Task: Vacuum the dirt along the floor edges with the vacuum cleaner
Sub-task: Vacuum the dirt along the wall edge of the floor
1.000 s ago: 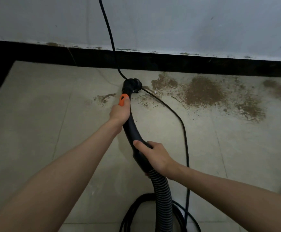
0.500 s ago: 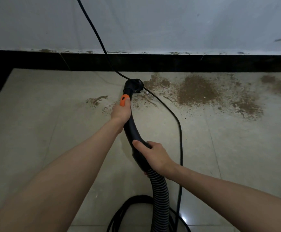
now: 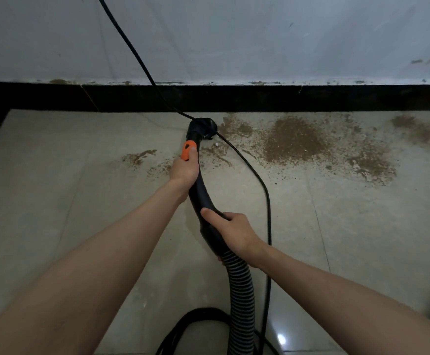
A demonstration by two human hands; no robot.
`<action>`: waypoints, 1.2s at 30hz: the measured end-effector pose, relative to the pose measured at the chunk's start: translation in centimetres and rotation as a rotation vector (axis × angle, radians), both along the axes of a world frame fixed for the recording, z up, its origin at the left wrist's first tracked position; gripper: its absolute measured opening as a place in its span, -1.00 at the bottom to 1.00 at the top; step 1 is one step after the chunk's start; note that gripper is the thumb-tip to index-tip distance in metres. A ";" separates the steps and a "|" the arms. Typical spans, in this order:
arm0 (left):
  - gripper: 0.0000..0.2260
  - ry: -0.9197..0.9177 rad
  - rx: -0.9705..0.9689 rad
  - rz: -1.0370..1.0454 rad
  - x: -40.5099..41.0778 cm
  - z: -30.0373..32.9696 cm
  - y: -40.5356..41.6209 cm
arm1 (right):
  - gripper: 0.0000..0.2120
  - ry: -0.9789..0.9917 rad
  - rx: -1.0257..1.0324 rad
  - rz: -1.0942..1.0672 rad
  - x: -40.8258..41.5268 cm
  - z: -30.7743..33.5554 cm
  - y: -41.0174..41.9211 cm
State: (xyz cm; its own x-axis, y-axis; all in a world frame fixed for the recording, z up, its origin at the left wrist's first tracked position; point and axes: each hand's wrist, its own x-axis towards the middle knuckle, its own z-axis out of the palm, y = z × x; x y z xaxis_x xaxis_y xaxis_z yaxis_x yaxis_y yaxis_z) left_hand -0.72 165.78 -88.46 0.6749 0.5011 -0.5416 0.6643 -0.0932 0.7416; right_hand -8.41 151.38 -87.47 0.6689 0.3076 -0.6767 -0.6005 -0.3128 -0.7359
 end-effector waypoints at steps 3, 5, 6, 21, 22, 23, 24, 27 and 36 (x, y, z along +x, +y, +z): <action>-0.48 -0.006 -0.006 0.038 0.4 -0.3 -0.4 | -0.60 0.015 0.009 -0.020 0.4 -0.1 0.2; -0.45 0.000 0.008 0.034 0.9 -0.4 -0.7 | -0.60 0.021 0.010 -0.035 1.1 -0.1 0.2; -0.45 0.001 0.011 0.028 1.2 -0.5 -0.8 | -0.60 0.021 0.012 -0.044 1.5 -0.2 0.2; -0.47 -0.030 -0.039 -0.031 4.4 -2.0 -3.7 | -0.60 -0.067 -0.102 -0.084 4.9 -1.7 -2.6; -0.50 -0.030 -0.038 -0.046 4.6 -2.0 -4.1 | -0.60 -0.079 -0.115 -0.094 4.9 -1.8 -2.8; -0.55 -0.027 -0.043 -0.061 4.8 -2.0 -4.4 | -0.59 -0.091 -0.125 -0.106 4.9 -2.0 -3.0; -0.58 -0.026 -0.051 -0.073 4.9 -1.8 -4.6 | -0.58 -0.103 -0.133 -0.117 4.9 -2.2 -3.2; -0.58 -0.039 -0.119 -0.092 5.2 -1.9 -5.2 | -0.53 -0.135 -0.160 -0.148 4.6 -2.6 -3.5; -0.46 -0.083 -0.243 -0.085 4.5 -0.7 -3.4 | -0.64 -0.210 -0.161 -0.144 3.4 -1.7 -2.4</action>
State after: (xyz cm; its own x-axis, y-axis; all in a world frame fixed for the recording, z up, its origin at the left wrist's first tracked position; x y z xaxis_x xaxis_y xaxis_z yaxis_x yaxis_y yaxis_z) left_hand 3.82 162.37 -89.12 0.7563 0.3024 -0.5801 0.5976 0.0415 0.8007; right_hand -5.00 149.02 -89.17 0.8284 0.0997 -0.5511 -0.4869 -0.3582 -0.7967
